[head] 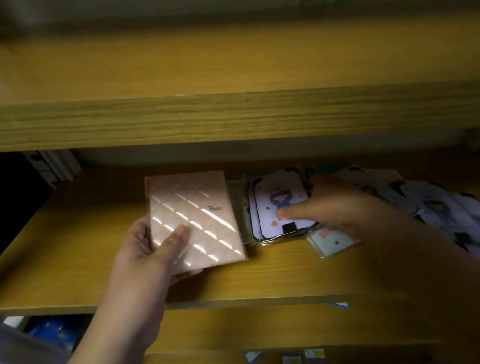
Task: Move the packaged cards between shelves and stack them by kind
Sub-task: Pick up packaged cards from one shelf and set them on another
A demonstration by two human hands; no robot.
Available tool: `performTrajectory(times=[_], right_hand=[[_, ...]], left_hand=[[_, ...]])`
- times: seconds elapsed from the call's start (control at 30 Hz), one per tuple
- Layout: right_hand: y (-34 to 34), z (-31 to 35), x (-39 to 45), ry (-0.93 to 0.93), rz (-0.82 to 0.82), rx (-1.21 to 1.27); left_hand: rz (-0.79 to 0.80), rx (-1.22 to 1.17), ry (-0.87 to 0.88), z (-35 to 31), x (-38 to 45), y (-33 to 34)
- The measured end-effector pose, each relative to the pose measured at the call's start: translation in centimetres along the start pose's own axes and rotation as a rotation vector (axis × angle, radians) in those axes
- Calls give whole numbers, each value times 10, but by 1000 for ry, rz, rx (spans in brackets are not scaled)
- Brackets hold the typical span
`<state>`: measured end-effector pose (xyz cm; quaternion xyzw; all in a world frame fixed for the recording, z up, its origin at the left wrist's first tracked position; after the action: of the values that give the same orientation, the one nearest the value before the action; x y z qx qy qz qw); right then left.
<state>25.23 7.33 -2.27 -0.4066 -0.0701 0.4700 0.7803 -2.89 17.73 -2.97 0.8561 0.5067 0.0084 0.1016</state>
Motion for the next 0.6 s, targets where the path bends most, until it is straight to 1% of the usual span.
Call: performTrajectory(times=[0.1, 0.23, 0.3, 0.4, 0.5, 0.6], right_hand=[[-3, -1, -7, -15, -26, 130], [-13, -15, -29, 6, -121, 537], [-26, -23, -42, -35, -195, 694], [-42, -39, -61, -82, -258, 795], [-59, -63, -82, -42, -334, 936], [-79, -80, -108, -40, -346, 995]], left_hand=[[3, -41, -11, 0, 1, 9], [-49, -95, -14, -1, -3, 20], [-46, -88, -10, -3, -8, 28], [-40, -60, 14, -7, -20, 42], [-36, -34, 46, -11, -34, 61], [-23, -28, 70, -12, -52, 87]])
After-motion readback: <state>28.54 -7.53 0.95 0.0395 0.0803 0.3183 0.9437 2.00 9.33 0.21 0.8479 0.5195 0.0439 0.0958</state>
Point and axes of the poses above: each hand's wrist, its own x-axis towards the middle knuckle, its own y-axis out of the palm, z = x × y, the point moved 8 cm from there along x, towards the middle knuckle, and after that the axes turned 2 degrees about -x, right-handed, at the moved point
